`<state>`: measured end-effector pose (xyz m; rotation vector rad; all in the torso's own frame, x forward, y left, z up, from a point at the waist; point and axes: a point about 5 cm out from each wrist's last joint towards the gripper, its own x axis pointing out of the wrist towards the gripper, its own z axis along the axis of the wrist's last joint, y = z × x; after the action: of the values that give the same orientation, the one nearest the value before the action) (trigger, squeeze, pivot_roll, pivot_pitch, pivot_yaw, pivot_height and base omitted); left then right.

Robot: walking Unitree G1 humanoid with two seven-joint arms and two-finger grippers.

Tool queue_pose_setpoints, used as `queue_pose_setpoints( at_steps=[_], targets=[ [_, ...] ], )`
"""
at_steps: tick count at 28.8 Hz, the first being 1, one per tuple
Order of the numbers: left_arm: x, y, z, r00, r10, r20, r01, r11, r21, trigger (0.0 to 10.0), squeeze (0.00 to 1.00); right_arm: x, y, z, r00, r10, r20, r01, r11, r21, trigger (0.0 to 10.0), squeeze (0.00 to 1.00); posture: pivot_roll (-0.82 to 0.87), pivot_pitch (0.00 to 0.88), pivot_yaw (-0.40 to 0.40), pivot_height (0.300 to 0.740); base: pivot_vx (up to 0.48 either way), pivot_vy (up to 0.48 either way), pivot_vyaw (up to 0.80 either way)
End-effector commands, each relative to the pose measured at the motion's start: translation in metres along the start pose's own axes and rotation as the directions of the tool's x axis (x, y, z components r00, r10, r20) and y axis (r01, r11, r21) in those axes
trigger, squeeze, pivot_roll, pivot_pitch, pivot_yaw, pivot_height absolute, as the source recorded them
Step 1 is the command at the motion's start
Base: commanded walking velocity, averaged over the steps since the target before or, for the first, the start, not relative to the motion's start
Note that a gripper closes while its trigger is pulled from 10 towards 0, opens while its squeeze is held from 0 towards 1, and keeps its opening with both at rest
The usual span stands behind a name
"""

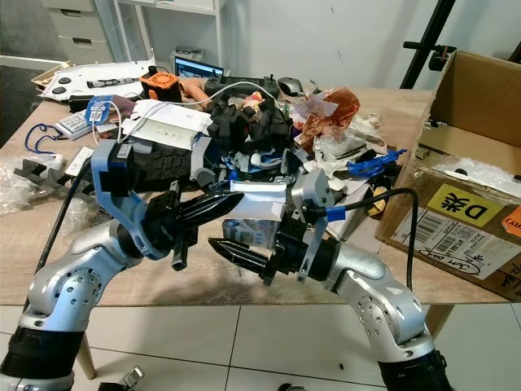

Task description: Picking trash to rubbish bin

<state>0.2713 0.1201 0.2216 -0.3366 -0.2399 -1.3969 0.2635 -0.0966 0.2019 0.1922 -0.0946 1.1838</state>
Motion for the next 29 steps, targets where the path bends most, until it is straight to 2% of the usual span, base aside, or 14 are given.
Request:
queue_pose_setpoints(
  at_steps=[1, 2, 5, 20, 21, 22, 23, 25, 26, 29],
  targets=[
    [0.004, -0.004, -0.003, 0.999, -0.03, -0.036, 0.03, 1.0, 0.003, 0.0, 0.0, 0.001, 0.002, -0.001, 1.0, 0.014, -0.005, -0.014, 1.0, 0.017, 2.5, 0.0, 0.02, 0.107, -0.01, 0.74, 0.0, 0.0, 0.0],
    [0.004, -0.003, -0.003, 0.999, -0.029, -0.035, 0.029, 1.0, 0.004, 0.0, 0.0, 0.001, 0.002, -0.001, 1.0, 0.014, -0.003, -0.014, 1.0, 0.025, 0.0, 0.0, 0.02, 0.107, -0.01, 0.74, 0.0, 0.0, 0.0],
    [0.004, -0.002, -0.003, 0.999, -0.024, -0.041, 0.025, 1.0, 0.012, 0.0, 0.0, 0.0, 0.002, -0.002, 1.0, 0.022, -0.009, -0.022, 0.999, 0.047, 0.0, 0.0, 0.02, 0.114, -0.012, 0.74, 0.0, 0.0, 0.0],
    [0.004, 0.004, -0.003, 0.999, 0.024, -0.045, -0.021, 0.997, 0.071, 0.0, 0.0, -0.001, 0.0, 0.002, 1.0, 0.003, 0.01, -0.003, 0.999, 0.043, 0.0, 0.0, 0.02, 0.132, -0.005, 0.74, 0.0, 0.0, 0.0],
    [0.005, 0.007, -0.003, 0.998, 0.06, -0.036, -0.057, 0.995, 0.088, 0.9, 0.28, -0.001, -0.001, 0.003, 1.0, -0.005, 0.015, 0.004, 0.999, 0.04, 0.0, 0.0, 0.02, 0.133, -0.003, 0.74, 0.0, 0.0, 0.0],
    [0.005, 0.007, -0.003, 0.998, 0.06, -0.036, -0.057, 0.995, 0.088, 0.9, 0.28, -0.001, -0.001, 0.003, 1.0, -0.005, 0.015, 0.004, 0.999, 0.04, 0.0, 0.0, 0.02, 0.133, -0.003, 0.74, 0.0, 0.0, 0.0],
    [0.006, 0.014, -0.002, 0.992, 0.127, -0.011, -0.125, 0.985, 0.118, 10.0, 1.0, -0.002, -0.002, 0.005, 1.0, -0.013, 0.02, 0.012, 0.999, 0.036, 0.0, 0.0, 0.02, 0.133, -0.003, 0.74, 0.0, 0.0, 0.0],
    [0.006, 0.027, 0.002, 0.97, 0.24, 0.025, -0.241, 0.955, 0.17, 10.0, 1.0, -0.002, -0.004, 0.007, 0.999, -0.031, 0.029, 0.03, 0.999, 0.028, 0.0, 0.0, 0.01, 0.141, -0.004, 0.74, 0.0, 0.0, 0.0],
    [0.006, 0.027, 0.002, 0.97, 0.24, 0.025, -0.241, 0.955, 0.17, 10.0, 1.0, -0.002, -0.004, 0.007, 0.999, -0.031, 0.029, 0.03, 0.999, 0.028, 0.0, 0.0, 0.01, 0.141, -0.004, 0.74, 0.0, 0.0, 0.0],
    [0.003, 0.035, 0.006, 0.95, 0.307, 0.062, -0.314, 0.927, 0.207, 10.0, 1.0, -0.002, -0.009, 0.011, 0.997, -0.073, 0.039, 0.072, 0.997, 0.014, 0.0, 0.0, 0.0, 0.147, -0.009, 0.74, 0.0, 0.0, 0.0]
  ],
)
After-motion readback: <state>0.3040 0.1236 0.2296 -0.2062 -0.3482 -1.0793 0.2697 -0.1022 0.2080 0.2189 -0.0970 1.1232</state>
